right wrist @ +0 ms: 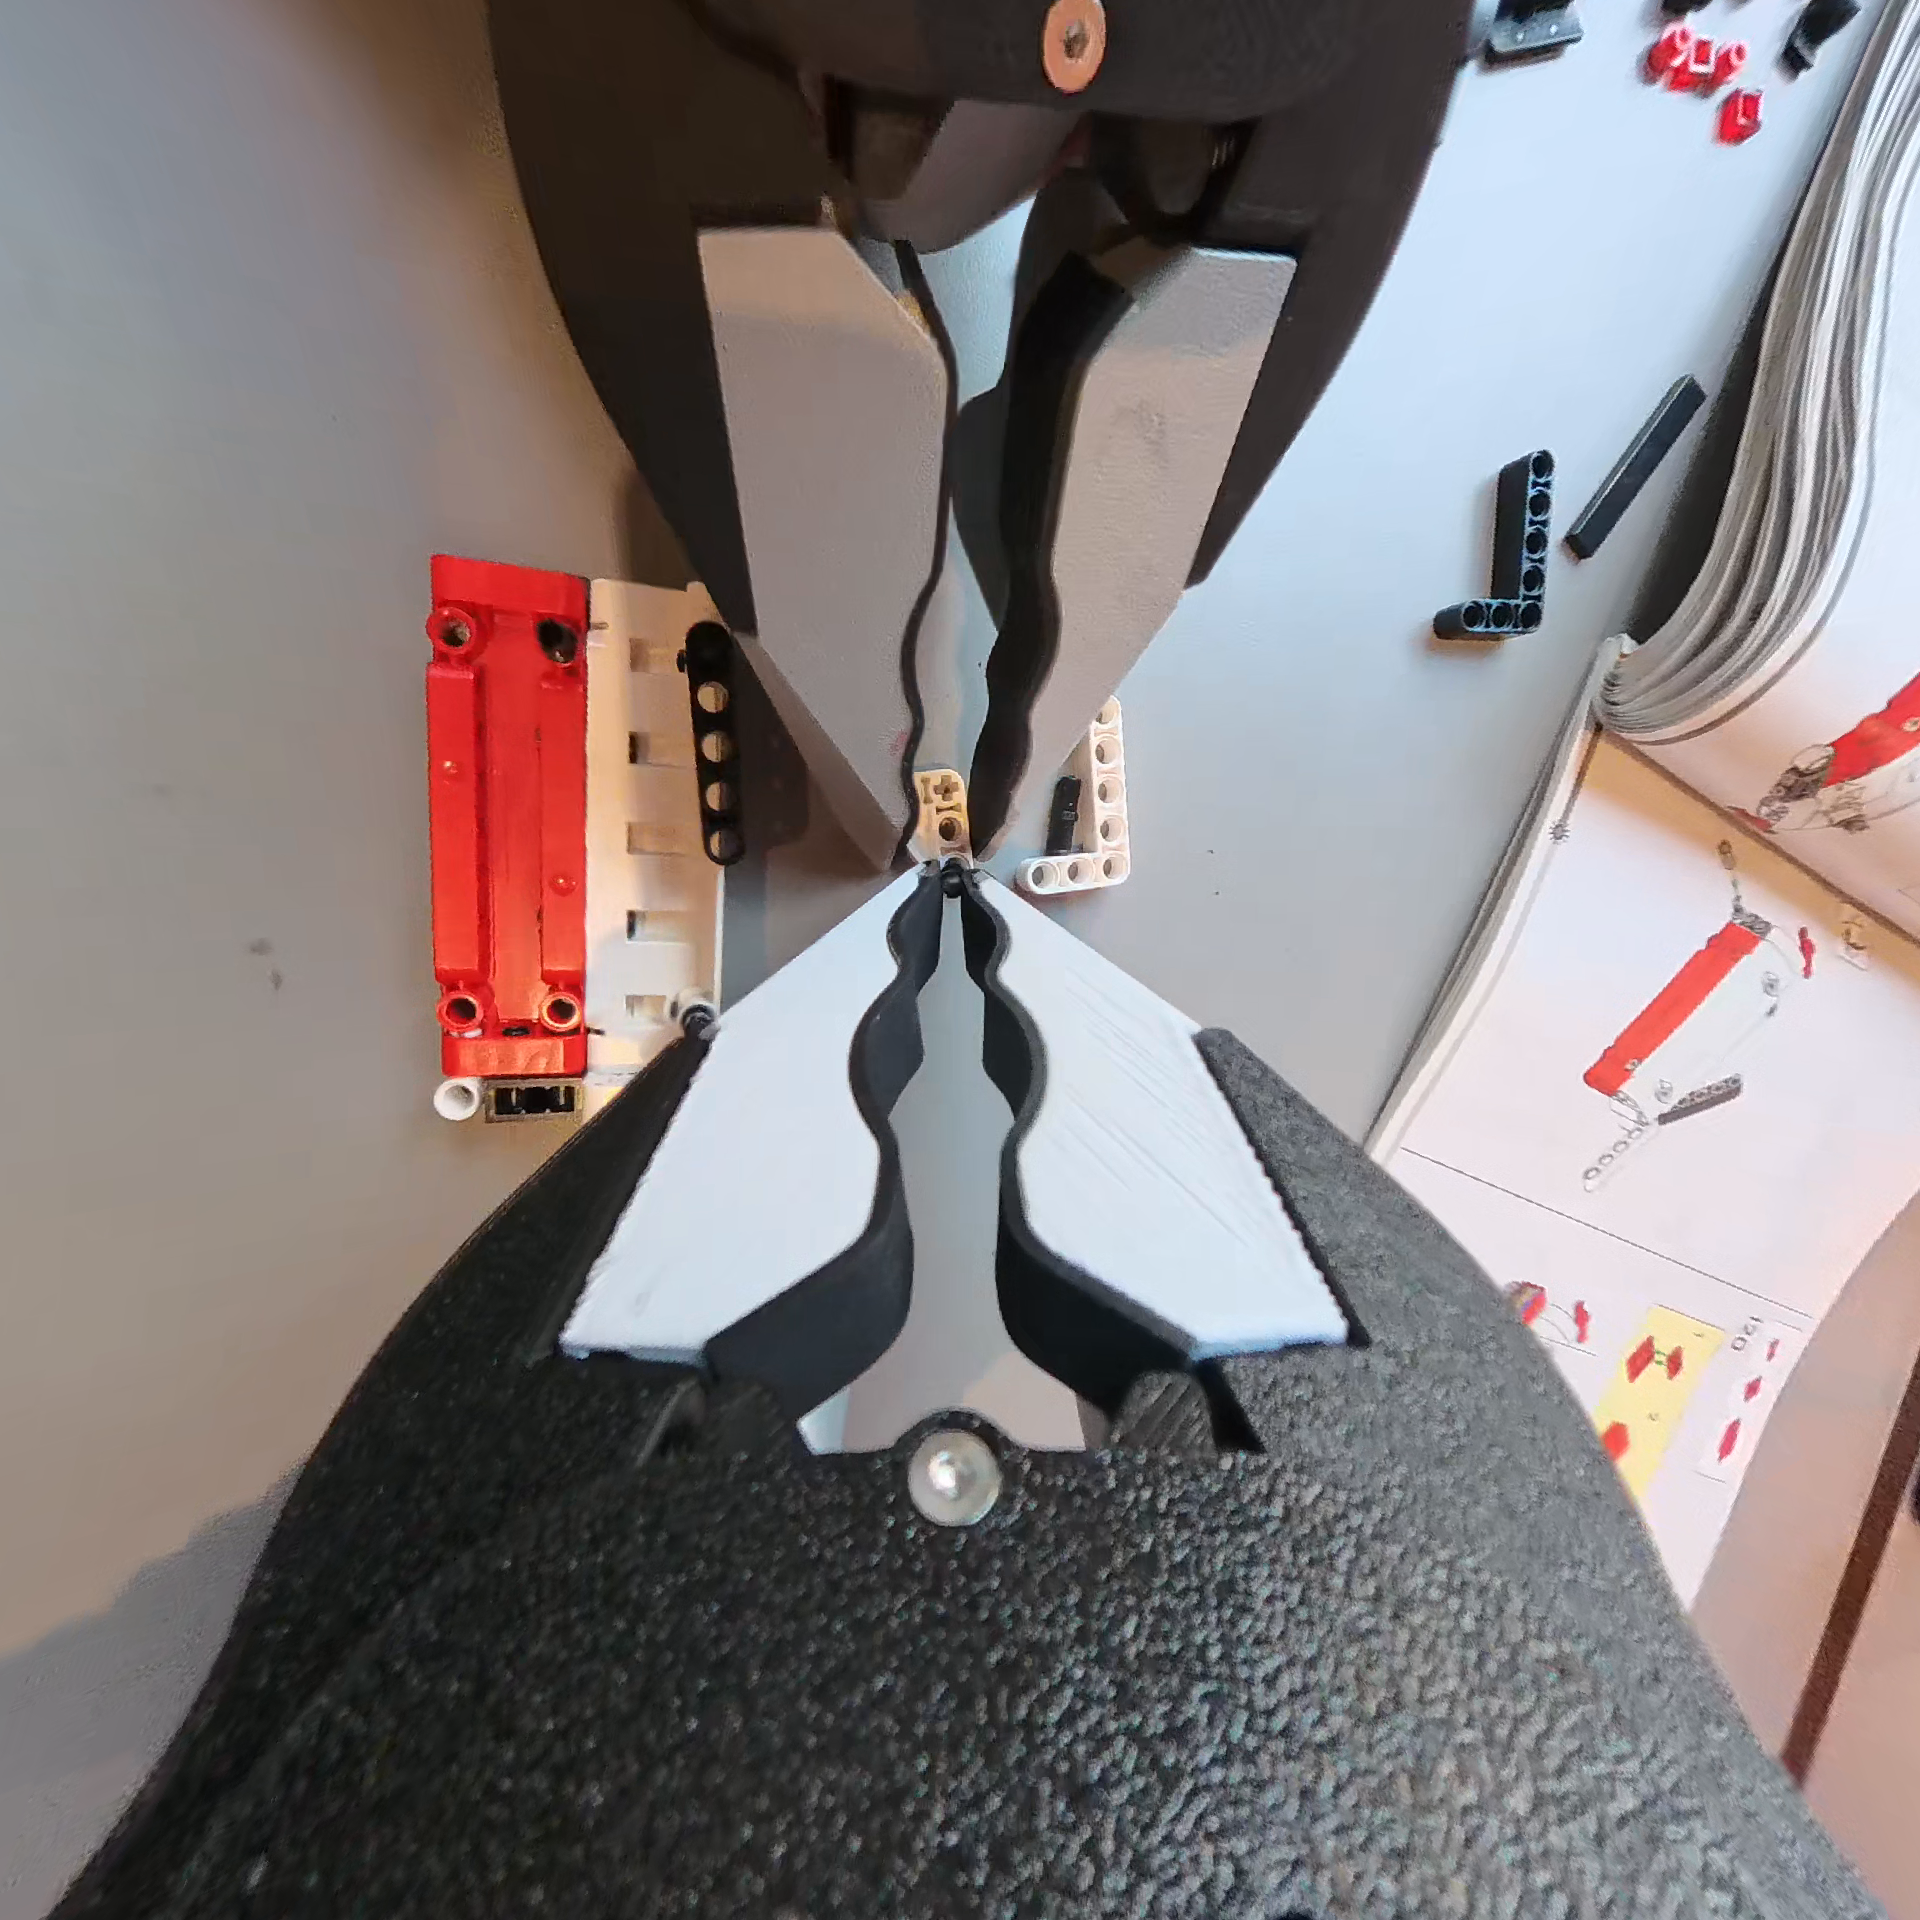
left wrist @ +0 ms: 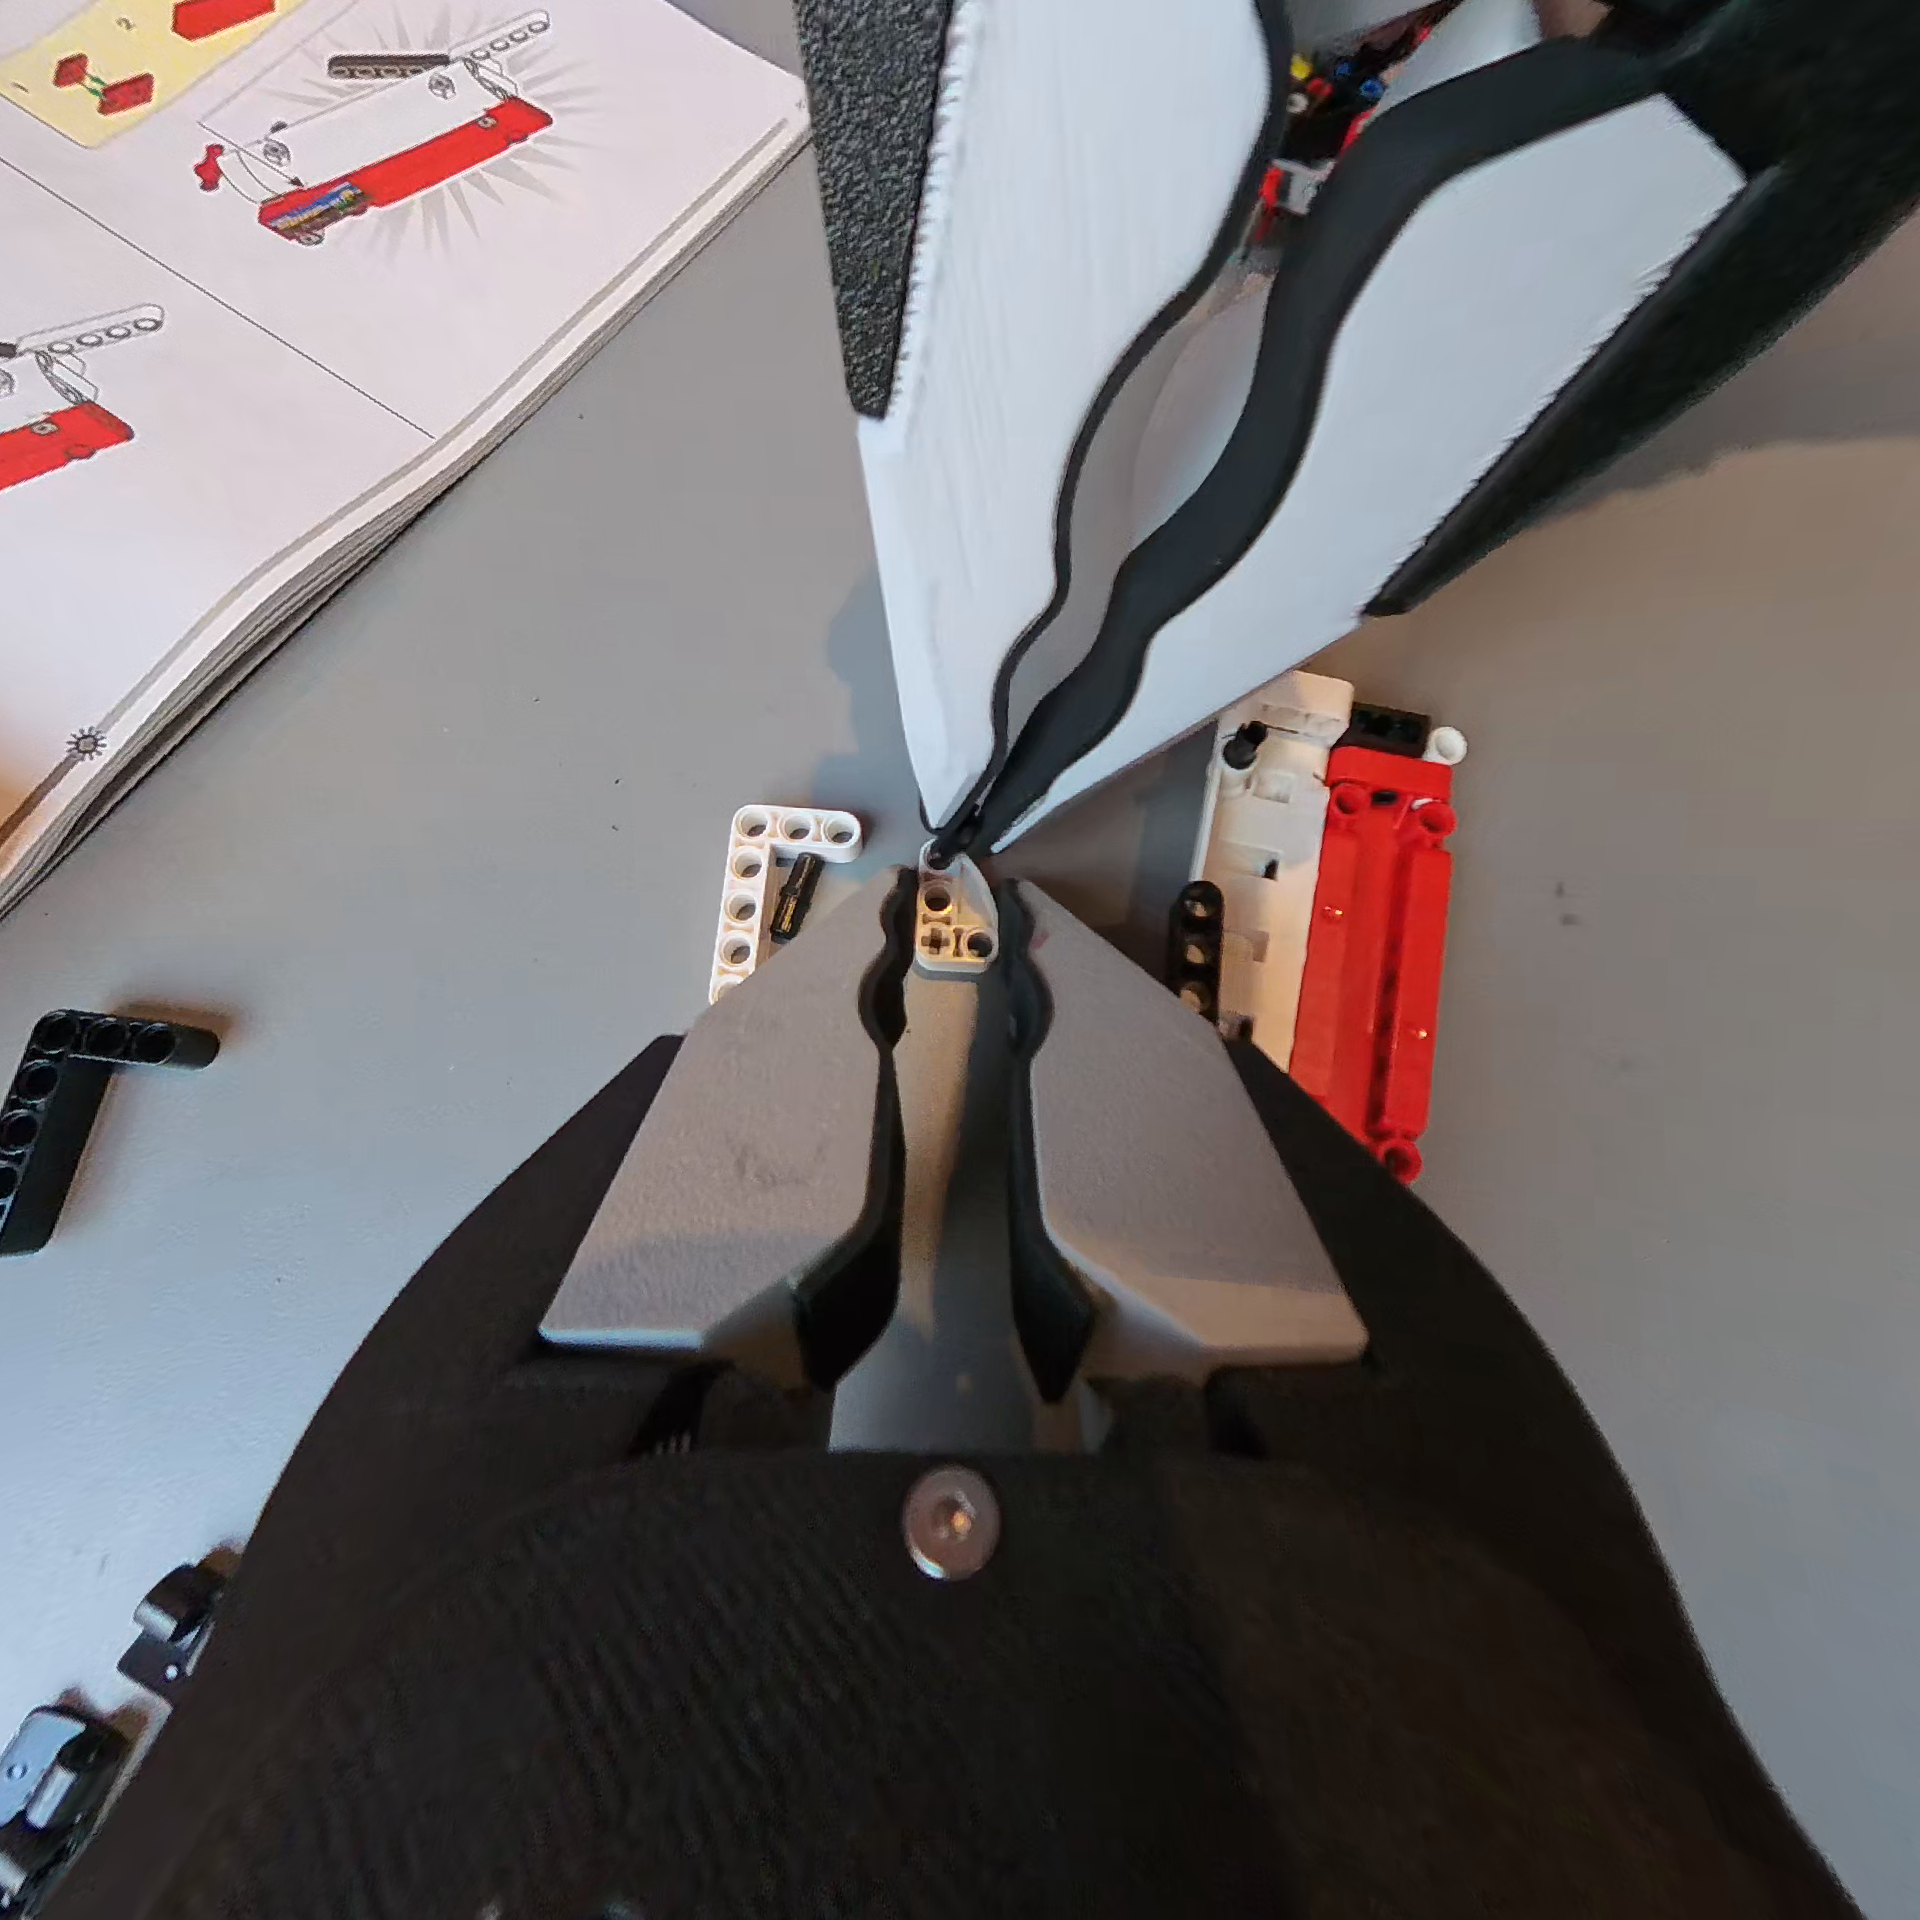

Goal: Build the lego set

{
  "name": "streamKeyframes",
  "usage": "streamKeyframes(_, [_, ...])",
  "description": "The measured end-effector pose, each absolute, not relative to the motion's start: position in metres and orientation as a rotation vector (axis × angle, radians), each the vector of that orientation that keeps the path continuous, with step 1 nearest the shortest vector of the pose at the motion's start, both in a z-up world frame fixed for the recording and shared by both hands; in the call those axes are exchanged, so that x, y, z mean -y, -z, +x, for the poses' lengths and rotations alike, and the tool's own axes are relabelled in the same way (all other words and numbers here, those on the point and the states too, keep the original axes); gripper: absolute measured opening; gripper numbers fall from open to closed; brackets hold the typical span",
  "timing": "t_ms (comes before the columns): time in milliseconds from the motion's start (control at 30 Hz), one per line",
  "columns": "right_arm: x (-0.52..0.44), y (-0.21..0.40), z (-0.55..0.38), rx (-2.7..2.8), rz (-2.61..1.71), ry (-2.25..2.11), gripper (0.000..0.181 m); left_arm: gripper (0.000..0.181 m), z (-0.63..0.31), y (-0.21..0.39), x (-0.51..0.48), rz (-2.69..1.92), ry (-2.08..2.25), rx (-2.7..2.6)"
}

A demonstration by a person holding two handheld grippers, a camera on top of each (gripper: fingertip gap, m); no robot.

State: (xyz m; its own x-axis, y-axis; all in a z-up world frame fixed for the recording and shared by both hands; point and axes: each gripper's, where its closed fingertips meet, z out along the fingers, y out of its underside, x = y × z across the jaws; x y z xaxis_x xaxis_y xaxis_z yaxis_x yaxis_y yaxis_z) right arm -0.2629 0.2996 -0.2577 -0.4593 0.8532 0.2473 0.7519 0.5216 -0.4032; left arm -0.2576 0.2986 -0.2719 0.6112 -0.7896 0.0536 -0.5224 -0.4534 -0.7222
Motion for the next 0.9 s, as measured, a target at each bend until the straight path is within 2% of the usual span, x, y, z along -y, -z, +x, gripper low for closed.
streamKeyframes(567, [-0.2996,0.2601,-0.2647,2.43,-1.233,-0.251,0.004,0.012,-0.258,0.2719,-0.2992,-2.159,0.505,-1.023])
streamKeyframes(900, [-0.3023,0.2588,-0.2668,2.275,-1.798,-0.71,0.004,0.012,-0.2588,0.272,-0.3,-2.164,0.508,-1.013])
